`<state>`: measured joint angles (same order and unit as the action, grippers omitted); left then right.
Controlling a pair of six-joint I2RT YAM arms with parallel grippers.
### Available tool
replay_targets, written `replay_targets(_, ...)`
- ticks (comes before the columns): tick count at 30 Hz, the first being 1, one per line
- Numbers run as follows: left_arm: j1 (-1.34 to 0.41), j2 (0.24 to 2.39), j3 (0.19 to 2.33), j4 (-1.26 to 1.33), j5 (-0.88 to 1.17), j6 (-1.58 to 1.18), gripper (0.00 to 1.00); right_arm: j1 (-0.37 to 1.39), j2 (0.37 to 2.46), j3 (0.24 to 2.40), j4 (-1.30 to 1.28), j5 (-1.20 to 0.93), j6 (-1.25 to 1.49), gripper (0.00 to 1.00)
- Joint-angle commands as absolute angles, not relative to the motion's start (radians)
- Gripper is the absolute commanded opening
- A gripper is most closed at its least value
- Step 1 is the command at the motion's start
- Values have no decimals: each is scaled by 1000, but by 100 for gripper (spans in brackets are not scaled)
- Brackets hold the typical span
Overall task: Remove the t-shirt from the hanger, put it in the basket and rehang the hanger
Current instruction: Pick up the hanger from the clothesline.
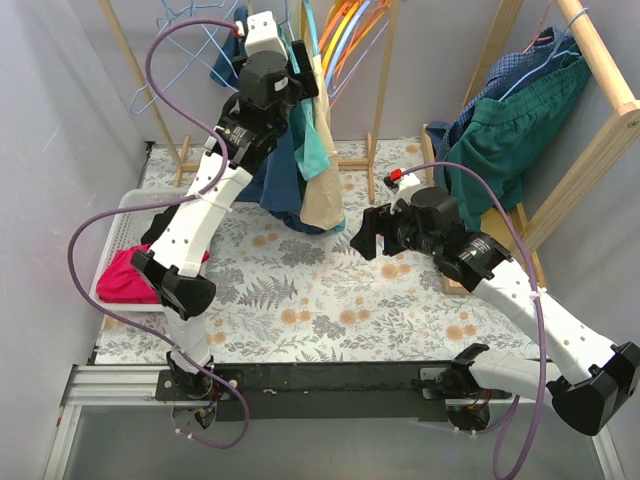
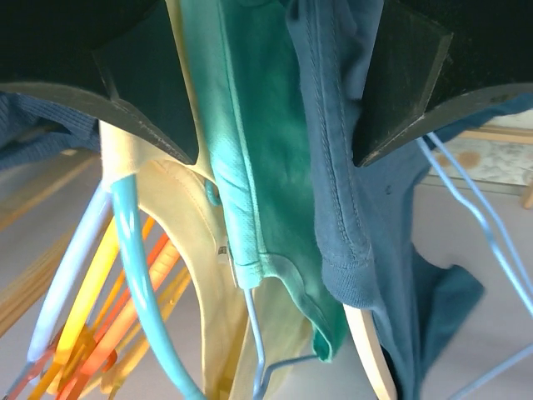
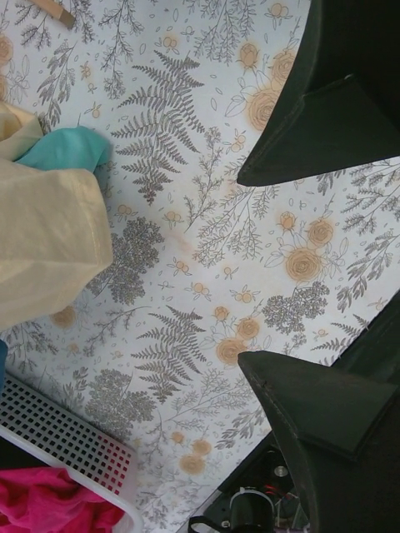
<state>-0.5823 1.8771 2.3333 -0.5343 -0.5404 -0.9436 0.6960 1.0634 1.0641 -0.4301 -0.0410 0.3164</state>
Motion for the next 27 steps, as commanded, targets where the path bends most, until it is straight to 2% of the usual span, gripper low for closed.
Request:
replay_targets(1,-629,1833,2359,-465,-767,-825,72,699,1074,1060,-370,-80,298,87)
replay_targets(11,-632,1767,2350,-475,-787,-787,76,699,1042,1032,-350,-87,310,87)
replay_targets(14,-611,1775,2375,-563,-738,-862,69,699,1034,1022,-347,-92,314,87)
replay_targets(22,-499,1781,2352,-773,-522,-1014,63,698,1008,991,-345,-87,322,87)
replay_targets(25,-486,1761,2310,-761,-511,-1022,47,698,1009,979,-341,-92,324,87)
replay_targets(27,-486,1753,2304,-743,-515,-1016,26,698,1011,971,-337,-92,328,87)
